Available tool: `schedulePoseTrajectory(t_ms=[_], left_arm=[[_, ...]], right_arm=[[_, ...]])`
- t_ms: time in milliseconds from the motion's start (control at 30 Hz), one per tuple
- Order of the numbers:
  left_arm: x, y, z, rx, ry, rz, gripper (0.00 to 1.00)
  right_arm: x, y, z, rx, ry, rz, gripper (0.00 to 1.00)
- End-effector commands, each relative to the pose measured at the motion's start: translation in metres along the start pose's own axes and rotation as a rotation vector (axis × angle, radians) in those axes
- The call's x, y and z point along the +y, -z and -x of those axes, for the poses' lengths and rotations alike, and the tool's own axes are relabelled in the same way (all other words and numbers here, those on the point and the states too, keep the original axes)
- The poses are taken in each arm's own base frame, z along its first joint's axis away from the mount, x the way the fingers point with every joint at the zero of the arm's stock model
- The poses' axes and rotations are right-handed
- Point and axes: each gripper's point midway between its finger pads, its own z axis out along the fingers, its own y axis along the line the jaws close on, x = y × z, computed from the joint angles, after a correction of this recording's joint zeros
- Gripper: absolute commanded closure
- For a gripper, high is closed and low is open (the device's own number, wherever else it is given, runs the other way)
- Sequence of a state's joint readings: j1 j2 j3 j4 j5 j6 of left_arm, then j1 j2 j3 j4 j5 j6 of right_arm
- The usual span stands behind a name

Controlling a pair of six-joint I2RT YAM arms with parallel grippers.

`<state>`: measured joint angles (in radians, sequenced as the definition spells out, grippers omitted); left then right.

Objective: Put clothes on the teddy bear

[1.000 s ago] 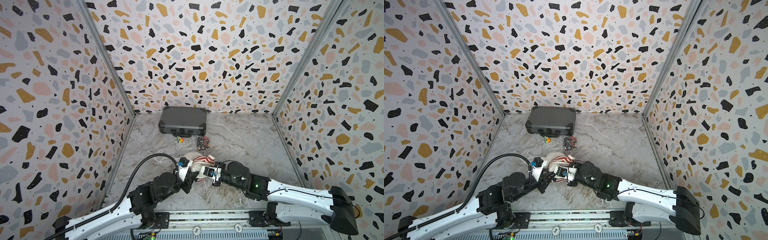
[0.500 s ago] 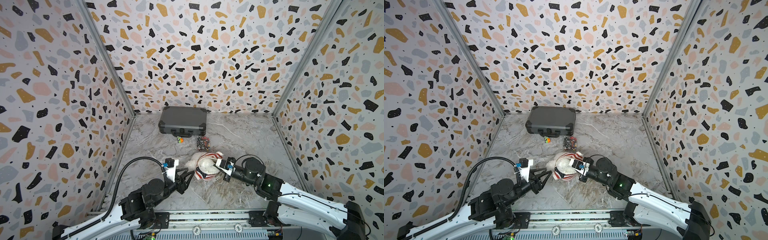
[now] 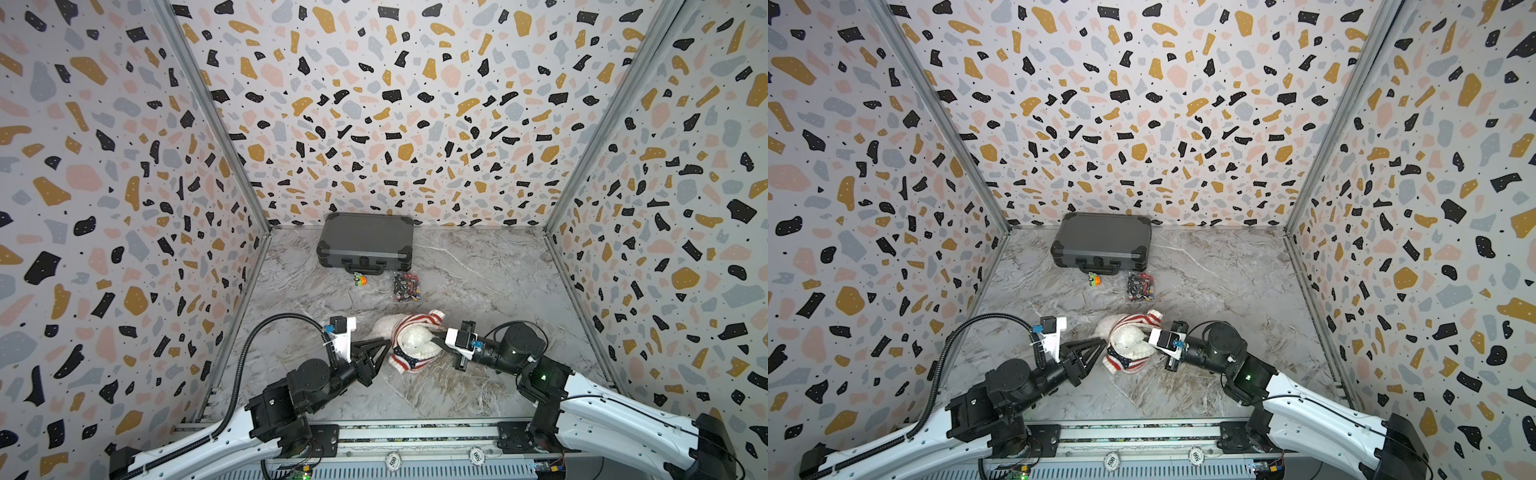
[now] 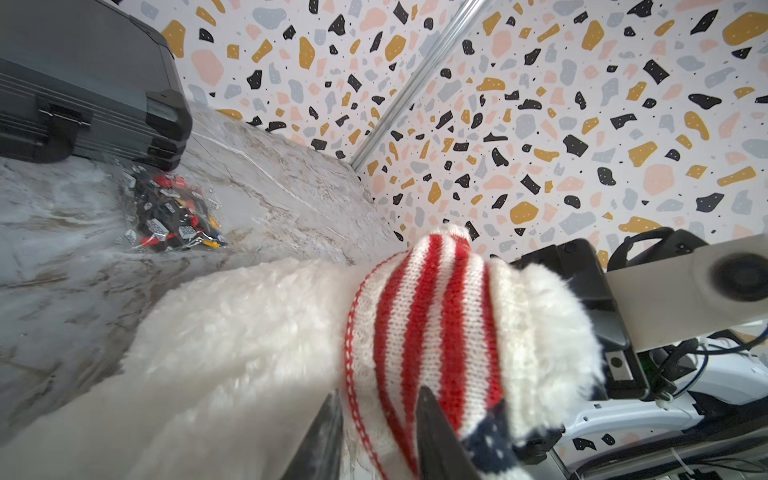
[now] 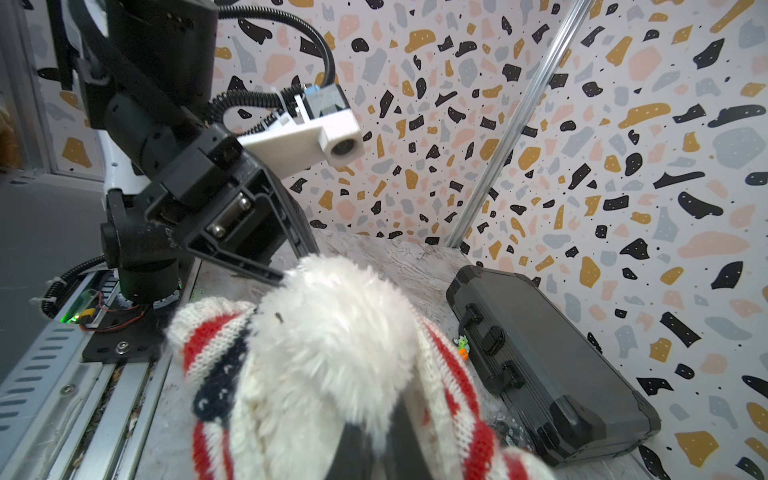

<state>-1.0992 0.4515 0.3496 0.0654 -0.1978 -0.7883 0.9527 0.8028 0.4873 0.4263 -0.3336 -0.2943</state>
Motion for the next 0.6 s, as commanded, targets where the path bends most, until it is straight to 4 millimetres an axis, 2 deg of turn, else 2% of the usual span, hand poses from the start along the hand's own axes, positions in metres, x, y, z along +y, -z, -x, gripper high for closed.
schedulePoseTrajectory(t_ms=[0,133,467,567], left_arm=[[-0.019,-0.008,0.000,0.003,0.035,-0.107,0.69],[-0.031,-0.012,-0.004,0.018,0.038,-0.172,0.69],[-0.035,-0.024,-0.010,0.031,0.030,-0.194,0.65],[-0.041,-0.025,-0.004,0.012,0.024,-0.214,0.75]], right_arm=[[-0.006,0.007,0.032,-0.130,0.020,-0.010,1.00],[-0.007,0.009,0.033,-0.144,0.017,-0.016,1.00],[-0.005,0.011,0.034,-0.173,0.014,-0.011,1.00],[-0.004,0.011,0.035,-0.177,0.012,-0.010,1.00]])
